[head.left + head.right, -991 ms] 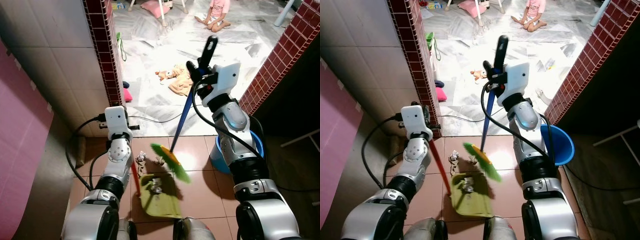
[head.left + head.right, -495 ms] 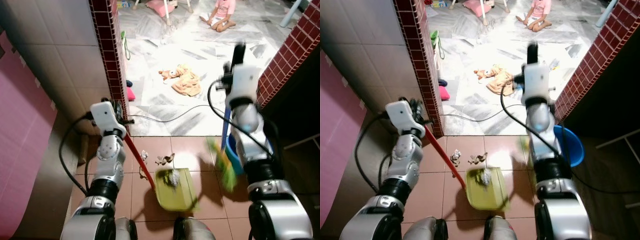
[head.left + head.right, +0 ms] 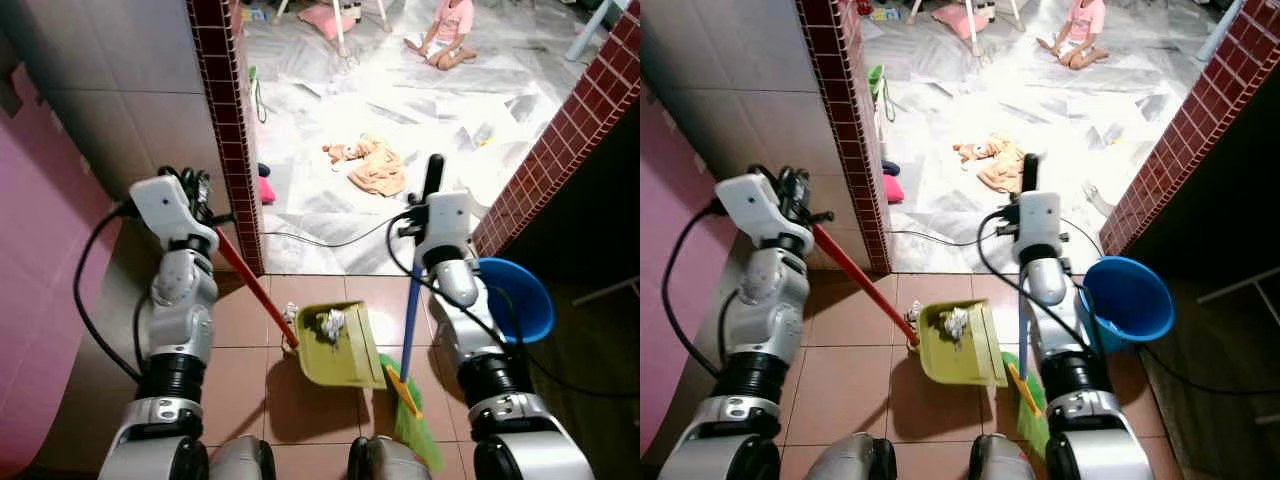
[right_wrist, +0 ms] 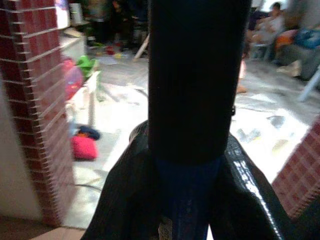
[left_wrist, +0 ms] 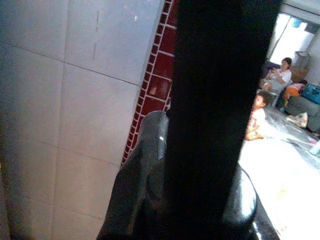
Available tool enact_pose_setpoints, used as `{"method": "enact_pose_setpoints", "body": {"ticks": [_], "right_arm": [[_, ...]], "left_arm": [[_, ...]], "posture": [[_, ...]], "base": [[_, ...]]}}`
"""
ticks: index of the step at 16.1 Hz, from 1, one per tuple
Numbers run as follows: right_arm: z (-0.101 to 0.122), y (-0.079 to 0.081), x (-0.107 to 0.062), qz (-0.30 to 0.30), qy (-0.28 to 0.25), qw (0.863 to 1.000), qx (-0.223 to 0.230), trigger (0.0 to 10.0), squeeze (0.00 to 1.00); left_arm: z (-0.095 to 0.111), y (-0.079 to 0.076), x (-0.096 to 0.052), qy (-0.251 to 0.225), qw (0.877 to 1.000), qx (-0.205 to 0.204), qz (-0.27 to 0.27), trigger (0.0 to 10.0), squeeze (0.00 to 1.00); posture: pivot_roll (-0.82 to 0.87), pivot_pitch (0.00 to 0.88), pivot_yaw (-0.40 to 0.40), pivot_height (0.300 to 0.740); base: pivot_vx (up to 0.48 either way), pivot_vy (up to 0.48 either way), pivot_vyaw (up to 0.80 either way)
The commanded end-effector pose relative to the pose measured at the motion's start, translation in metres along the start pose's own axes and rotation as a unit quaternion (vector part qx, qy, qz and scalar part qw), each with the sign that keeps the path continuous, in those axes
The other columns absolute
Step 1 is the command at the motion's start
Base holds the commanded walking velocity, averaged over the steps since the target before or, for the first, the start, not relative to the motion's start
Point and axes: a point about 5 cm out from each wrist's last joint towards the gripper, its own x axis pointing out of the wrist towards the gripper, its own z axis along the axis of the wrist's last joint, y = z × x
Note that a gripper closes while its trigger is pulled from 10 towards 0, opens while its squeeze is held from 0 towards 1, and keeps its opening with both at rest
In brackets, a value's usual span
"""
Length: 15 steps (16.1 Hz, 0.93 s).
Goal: Sweep floor
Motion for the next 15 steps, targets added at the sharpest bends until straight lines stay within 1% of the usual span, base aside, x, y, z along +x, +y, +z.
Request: {"method": "enact_pose_setpoints", "body": {"ticks": [1,2,4,6,7,8,9,10,12,13,14,15], "right_arm": [[-0.002,0.001,-0.003,-0.003,-0.006,1.0,0.016,10.0,0.0],[-0.003,-0.001,-0.005,-0.014,-0.007,0.999,0.034,10.0,0.0],[-0.005,-0.002,-0.008,-0.018,-0.013,0.999,0.036,10.0,0.0],[-0.009,-0.003,-0.01,-0.018,-0.007,0.999,0.029,10.0,0.0],[-0.013,-0.007,-0.013,-0.021,-0.002,0.999,0.027,10.0,0.0],[-0.016,-0.01,-0.015,-0.021,0.002,0.999,0.023,10.0,0.0],[-0.018,-0.012,-0.016,-0.02,0.005,1.0,0.022,10.0,0.0],[-0.017,-0.012,-0.016,-0.018,0.004,1.0,0.02,10.0,0.0],[-0.012,-0.015,-0.012,-0.012,-0.01,1.0,-0.008,10.0,0.0],[-0.007,-0.018,-0.009,-0.018,-0.019,0.999,-0.032,10.0,0.0],[-0.004,-0.022,-0.006,-0.022,-0.021,0.999,-0.037,10.0,0.0],[-0.003,-0.021,-0.005,-0.02,-0.023,0.999,-0.037,10.0,0.0]], "left_arm": [[0.014,-0.004,0.0,-0.026,0.999,-0.021,-0.009,10.0,0.0],[0.017,-0.004,-0.004,-0.033,0.999,-0.019,-0.009,10.0,0.0],[0.02,0.0,-0.007,-0.034,0.999,-0.035,0.003,10.0,0.0],[0.026,0.002,-0.007,-0.041,0.998,-0.055,0.014,10.0,0.0],[0.03,0.006,-0.005,-0.046,0.993,-0.101,0.04,10.0,0.0],[0.032,0.008,-0.003,-0.045,0.989,-0.134,0.054,10.0,0.0],[0.033,0.008,-0.003,-0.043,0.987,-0.141,0.057,10.0,0.0],[0.033,0.009,-0.002,-0.047,0.99,-0.125,0.054,10.0,0.0],[0.034,0.009,-0.001,-0.048,0.993,-0.101,0.047,10.0,0.0],[0.034,0.009,-0.001,-0.05,0.996,-0.07,0.038,10.0,0.0],[0.031,0.009,-0.002,-0.042,0.998,-0.032,0.031,10.0,0.0],[0.029,0.011,-0.003,-0.036,0.999,-0.019,0.033,10.0,0.0]], "posture": [[0.0,0.0,-0.008,0.74],[0.0,0.0,-0.009,0.74],[0.0,0.0,-0.012,0.74],[0.0,0.0,-0.016,0.74],[-0.01,0.0,-0.023,0.74],[-0.01,0.0,-0.031,0.74],[-0.02,0.0,-0.035,0.74],[-0.02,0.0,-0.038,0.74],[-0.03,0.0,-0.042,0.74],[-0.03,0.0,-0.053,0.74],[-0.02,0.0,-0.061,0.74],[-0.01,0.0,-0.064,0.74]], "base": [[0.0,0.0,0.0],[0.0,0.0,0.0],[0.0,0.0,0.0],[0.0,0.0,0.0],[0.0,0.0,0.0],[0.0,0.0,0.0],[0.0,0.0,0.0],[0.0,0.0,0.0],[0.0,0.0,0.0],[0.0,0.0,0.0],[0.0,0.0,0.0],[0.0,0.0,-0.54]]}}
